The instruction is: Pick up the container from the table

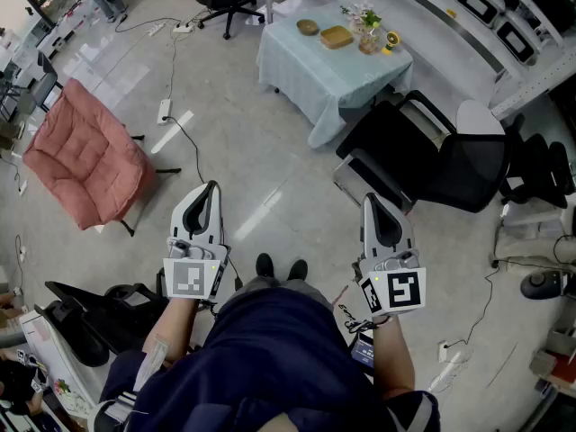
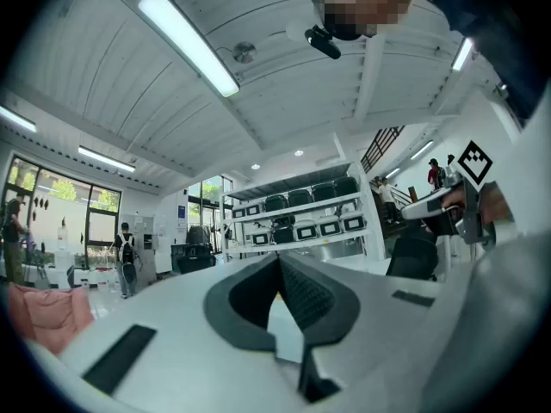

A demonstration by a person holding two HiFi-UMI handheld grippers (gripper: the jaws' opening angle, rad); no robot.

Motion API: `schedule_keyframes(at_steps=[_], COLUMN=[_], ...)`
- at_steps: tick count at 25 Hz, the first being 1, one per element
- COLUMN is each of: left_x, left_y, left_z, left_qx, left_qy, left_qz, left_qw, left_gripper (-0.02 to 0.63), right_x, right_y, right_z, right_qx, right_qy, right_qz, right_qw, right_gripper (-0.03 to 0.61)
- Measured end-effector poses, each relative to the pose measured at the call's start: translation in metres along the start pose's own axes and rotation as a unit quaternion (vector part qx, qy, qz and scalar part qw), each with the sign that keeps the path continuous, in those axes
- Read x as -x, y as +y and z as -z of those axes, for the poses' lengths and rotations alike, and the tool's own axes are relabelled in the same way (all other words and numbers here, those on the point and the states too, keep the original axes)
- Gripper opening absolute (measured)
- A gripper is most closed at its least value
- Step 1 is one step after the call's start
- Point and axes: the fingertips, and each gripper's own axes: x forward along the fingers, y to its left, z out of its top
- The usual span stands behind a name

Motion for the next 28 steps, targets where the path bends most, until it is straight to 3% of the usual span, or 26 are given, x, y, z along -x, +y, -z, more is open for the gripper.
schedule_keyframes(at_steps=[10,23,28], left_x=[0.007,0.010,0.011], left_y=[0.003,0.006,0.007], left_z=[0.005,0.004,0.005], left_qx=[-0.017,0.001,0.003], left_qy=[-0.005,0.005,0.013], left_qz=[0.003,0.013,0.013], left_qw=[0.9998,0.9999,0.9998], left_gripper=[0.005,0.003,0.003], right_x=[0.002,-0.001,-0.005], right_y=[0.002,0.011,0.014], right_z=[0.002,-0.003,-0.010], right_qx=[0.005,0.014,0.004], right_qy=[0.006,-0.015,-0.031], right_qz=[0.002,0.001,-0.019], right_qw=[1.000,1.000,0.999], right_gripper=[-0.005,0.004,0.153])
